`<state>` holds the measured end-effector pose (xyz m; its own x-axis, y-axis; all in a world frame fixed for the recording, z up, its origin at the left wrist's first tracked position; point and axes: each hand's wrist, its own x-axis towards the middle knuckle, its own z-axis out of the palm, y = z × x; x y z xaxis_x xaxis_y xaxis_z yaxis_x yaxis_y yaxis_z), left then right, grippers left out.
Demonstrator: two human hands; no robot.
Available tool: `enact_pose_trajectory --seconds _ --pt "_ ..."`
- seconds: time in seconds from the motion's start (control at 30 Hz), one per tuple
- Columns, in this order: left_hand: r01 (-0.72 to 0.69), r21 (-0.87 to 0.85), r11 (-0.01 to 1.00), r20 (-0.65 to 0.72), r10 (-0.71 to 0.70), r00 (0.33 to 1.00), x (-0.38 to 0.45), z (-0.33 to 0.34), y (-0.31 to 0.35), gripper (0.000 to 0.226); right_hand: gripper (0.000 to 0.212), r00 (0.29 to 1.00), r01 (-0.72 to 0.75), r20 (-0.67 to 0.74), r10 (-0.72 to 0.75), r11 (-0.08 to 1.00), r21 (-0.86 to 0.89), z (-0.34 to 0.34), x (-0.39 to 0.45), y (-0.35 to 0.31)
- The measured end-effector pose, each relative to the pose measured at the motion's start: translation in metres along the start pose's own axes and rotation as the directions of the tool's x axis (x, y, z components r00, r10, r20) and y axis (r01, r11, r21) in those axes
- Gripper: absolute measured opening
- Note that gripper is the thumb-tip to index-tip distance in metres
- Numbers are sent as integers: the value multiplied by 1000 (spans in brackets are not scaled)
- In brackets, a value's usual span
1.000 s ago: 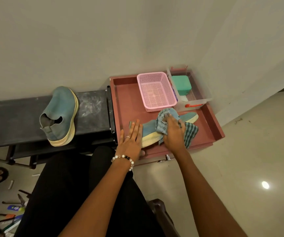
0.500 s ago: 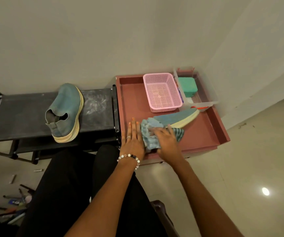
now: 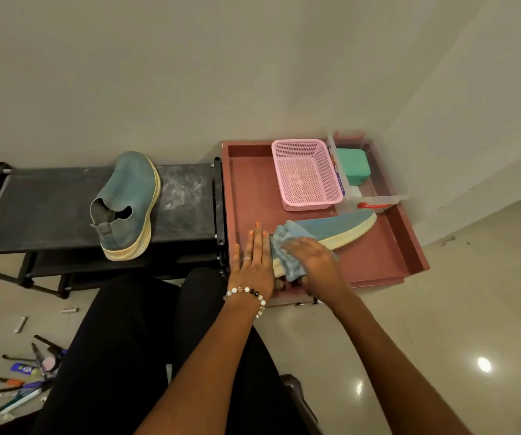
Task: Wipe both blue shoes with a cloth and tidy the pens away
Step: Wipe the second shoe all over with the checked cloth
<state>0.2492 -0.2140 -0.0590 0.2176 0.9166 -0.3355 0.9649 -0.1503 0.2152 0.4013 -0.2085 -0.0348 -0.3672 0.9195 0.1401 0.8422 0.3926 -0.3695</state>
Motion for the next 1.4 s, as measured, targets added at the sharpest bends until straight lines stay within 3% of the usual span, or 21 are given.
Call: enact_pose_trajectory --seconds 0.1,0.2,0.3,0.37,0.43,0.53,0.57,0.63,0.7,0.8,0.87,0.9,0.93,1.0,1.03,1.1,1.17,1.3,1.4 --pt "-22 -26 999 1 22 1000 -1 -1 2 112 35 978 -181 -118 173 982 -58 3 7 19" --pt "4 -15 1000 -38 -4 999 0 2 1 90 31 872 -456 -141 469 882 118 27 18 -21" --pt "36 -79 996 -17 -38 999 -1 1 -1 75 47 942 -289 -135 307 948 135 44 12 -53" --pt "27 -43 999 -23 -28 999 -3 0 0 72 51 987 -119 -100 125 990 70 31 4 -40" --pt "3 -3 1000 -46 -4 999 -5 -1 3 74 53 998 -52 -41 53 998 43 12 -7 -11" --pt "-20 -5 1000 -11 20 1000 -4 0 5 107 40 983 -114 -150 106 992 -51 -12 -19 26" --pt "-24 -1 1000 -10 24 1000 -3 1 5 113 45 972 -172 -177 156 982 -74 -10 -19 25" --pt "-17 19 1000 -31 18 999 -4 3 5 106 51 937 -286 -231 263 955 -74 9 -12 4" --pt "1 35 999 -81 2 997 -5 4 5 85 48 913 -339 -235 335 941 26 35 -4 -28" --pt "31 -6 1000 -42 -31 999 -7 -1 0 76 46 976 -177 -124 179 984 31 48 -5 -45" --pt "13 5 1000 -22 -13 1000 -6 -1 1 72 64 1000 6 -28 -6 1000 -3 32 -17 -17" --pt "-5 13 1000 -25 6 1000 -6 1 3 76 79 999 24 37 -23 999 -33 19 -21 0" --pt "-22 13 1000 -19 22 1000 -6 1 4 87 83 998 -10 66 14 998 -60 6 -24 15" --pt "-41 0 999 13 41 999 -5 0 6 110 51 994 -105 -54 99 986 -131 -9 -25 32" --pt "-45 1 999 15 45 999 -5 1 7 114 47 986 -151 -100 137 976 -156 -10 -22 30" --pt "-34 11 999 1 34 999 -6 0 7 106 54 959 -270 -138 248 949 -165 4 -13 10" --pt "-19 22 1000 -34 19 999 -6 0 7 81 45 921 -363 -169 351 931 -42 24 -3 -22" --pt "16 73 997 -36 -14 999 -7 2 2 80 55 984 -173 -56 172 985 -14 36 -6 -41" --pt "-37 71 997 -58 42 997 -8 4 6 84 93 995 -71 60 73 996 -47 16 -25 7"
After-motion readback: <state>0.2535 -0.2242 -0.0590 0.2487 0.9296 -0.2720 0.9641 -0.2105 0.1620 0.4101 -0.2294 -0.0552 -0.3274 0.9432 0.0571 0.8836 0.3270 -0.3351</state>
